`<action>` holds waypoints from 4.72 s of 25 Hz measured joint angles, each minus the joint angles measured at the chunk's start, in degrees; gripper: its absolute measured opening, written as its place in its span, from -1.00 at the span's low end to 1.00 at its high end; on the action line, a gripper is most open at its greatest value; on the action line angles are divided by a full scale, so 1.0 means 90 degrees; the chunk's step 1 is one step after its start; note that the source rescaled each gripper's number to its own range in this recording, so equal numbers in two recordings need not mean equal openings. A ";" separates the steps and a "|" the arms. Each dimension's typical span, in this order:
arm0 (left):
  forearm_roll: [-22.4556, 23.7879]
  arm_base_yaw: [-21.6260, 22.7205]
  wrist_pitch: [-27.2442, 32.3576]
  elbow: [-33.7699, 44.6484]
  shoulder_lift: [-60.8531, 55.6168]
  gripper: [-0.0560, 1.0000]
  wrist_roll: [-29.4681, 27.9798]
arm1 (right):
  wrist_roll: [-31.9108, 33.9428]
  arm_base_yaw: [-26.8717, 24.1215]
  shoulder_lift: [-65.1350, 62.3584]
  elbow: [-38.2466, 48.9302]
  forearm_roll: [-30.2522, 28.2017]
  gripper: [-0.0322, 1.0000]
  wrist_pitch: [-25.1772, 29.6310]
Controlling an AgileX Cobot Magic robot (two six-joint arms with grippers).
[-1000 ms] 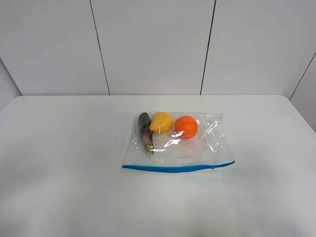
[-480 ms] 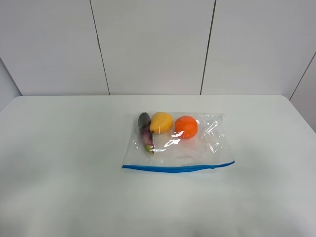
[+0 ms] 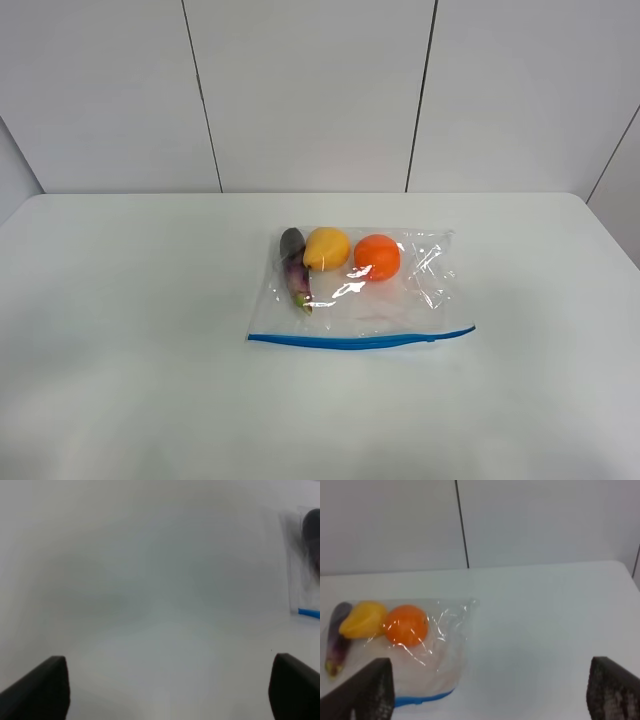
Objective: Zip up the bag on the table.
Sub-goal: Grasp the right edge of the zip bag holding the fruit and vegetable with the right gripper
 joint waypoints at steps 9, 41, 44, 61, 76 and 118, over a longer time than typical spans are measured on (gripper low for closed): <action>0.0005 0.0000 0.0000 0.0000 0.0000 0.79 0.0000 | 0.0000 0.0000 0.2443 -0.0559 0.0177 0.85 -0.1076; 0.0007 0.0000 0.0000 0.0000 0.0000 0.79 0.0000 | -0.0917 0.0000 0.8218 -0.1323 0.3272 0.85 -0.2024; 0.0007 0.0000 0.0000 0.0000 0.0000 0.79 0.0000 | -0.1005 0.0000 0.8513 -0.1323 0.3541 0.85 -0.1996; 0.0026 0.0000 0.0000 0.0000 0.0000 0.79 0.0000 | -0.2672 0.0000 0.9526 -0.0635 0.5080 0.73 -0.1943; 0.0026 0.0000 0.0000 0.0000 0.0000 0.79 0.0000 | -0.3911 0.0000 1.0305 -0.0630 0.6108 0.57 -0.1764; 0.0026 0.0000 0.0000 0.0000 0.0000 0.79 0.0000 | -0.4102 0.0809 1.0323 -0.0629 0.6541 -0.08 -0.2635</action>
